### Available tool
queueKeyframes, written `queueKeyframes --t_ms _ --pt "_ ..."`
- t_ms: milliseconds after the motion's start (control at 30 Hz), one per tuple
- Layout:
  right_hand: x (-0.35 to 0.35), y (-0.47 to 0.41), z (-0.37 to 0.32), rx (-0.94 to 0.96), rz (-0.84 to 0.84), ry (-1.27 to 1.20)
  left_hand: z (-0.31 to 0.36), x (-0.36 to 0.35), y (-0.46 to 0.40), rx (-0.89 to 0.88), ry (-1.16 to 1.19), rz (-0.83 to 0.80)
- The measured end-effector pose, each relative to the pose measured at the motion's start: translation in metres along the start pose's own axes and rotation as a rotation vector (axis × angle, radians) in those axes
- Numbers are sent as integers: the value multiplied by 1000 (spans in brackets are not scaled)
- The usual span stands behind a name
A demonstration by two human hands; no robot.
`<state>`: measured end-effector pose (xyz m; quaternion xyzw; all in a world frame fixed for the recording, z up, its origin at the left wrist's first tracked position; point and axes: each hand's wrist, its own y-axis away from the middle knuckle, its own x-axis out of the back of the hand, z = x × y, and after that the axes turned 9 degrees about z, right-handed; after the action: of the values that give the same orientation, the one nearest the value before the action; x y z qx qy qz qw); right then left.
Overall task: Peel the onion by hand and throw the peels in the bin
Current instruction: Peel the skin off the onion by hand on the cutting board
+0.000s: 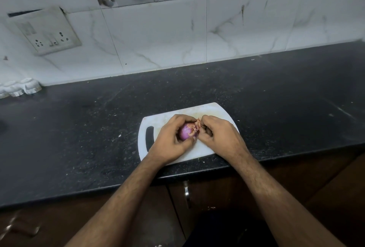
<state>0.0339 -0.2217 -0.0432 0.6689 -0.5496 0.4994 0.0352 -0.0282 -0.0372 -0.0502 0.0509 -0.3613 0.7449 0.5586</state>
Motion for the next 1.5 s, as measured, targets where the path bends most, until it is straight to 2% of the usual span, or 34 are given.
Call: queueKeyframes --t_ms 233,367,700,1500 --pt "1 0 -1 -55 -8 15 -3 2 1 193 181 63" --pt "1 0 -1 -49 -15 22 -2 3 1 223 217 45" --pt "0 3 1 55 -29 -18 -5 1 0 184 227 55" --pt "6 3 -4 67 -77 3 -11 -1 -3 160 174 39"
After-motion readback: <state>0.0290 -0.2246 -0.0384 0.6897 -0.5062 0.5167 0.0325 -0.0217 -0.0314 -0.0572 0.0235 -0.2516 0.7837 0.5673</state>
